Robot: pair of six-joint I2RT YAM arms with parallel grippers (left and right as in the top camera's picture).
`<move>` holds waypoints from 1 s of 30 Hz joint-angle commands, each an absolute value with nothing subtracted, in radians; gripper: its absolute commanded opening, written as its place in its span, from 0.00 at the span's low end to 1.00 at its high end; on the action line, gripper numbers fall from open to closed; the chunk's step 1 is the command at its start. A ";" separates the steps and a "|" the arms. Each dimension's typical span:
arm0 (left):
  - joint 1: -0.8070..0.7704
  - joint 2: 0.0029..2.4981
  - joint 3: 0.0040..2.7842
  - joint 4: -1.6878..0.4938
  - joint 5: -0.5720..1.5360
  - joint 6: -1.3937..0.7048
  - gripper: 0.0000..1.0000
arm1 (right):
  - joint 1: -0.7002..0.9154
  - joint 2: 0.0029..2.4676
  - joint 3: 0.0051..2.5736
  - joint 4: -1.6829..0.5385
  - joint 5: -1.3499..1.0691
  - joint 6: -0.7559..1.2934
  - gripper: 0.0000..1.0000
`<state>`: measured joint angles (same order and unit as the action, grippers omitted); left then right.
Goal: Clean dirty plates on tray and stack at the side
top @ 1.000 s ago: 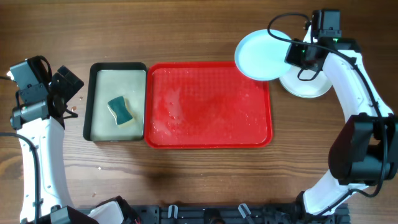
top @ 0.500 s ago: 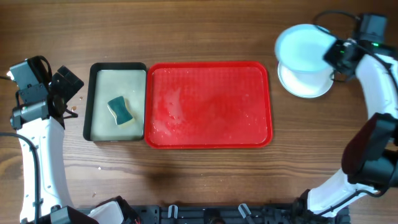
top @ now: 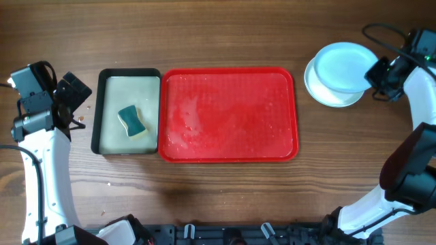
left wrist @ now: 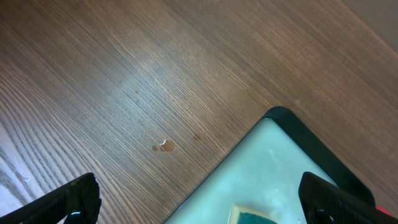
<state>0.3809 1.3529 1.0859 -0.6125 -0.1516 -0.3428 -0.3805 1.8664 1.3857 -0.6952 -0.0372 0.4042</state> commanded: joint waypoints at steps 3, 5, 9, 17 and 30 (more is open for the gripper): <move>0.386 1.335 1.100 -0.610 -0.147 -0.352 1.00 | -0.363 1.895 1.281 -0.594 -0.046 0.419 0.04; 0.386 1.335 1.100 -0.610 -0.147 -0.352 1.00 | -0.361 1.895 1.246 -0.551 -0.046 0.419 0.04; 0.386 1.335 1.100 -0.610 -0.147 -0.352 1.00 | -0.359 1.895 1.234 -0.542 -0.047 0.417 0.08; 0.386 1.335 1.100 -0.610 -0.147 -0.352 1.00 | -0.358 1.893 1.306 -0.628 -0.131 0.288 0.54; 0.386 1.335 1.100 -0.610 -0.147 -0.352 1.00 | -0.143 1.872 1.446 -0.781 -0.132 0.182 0.66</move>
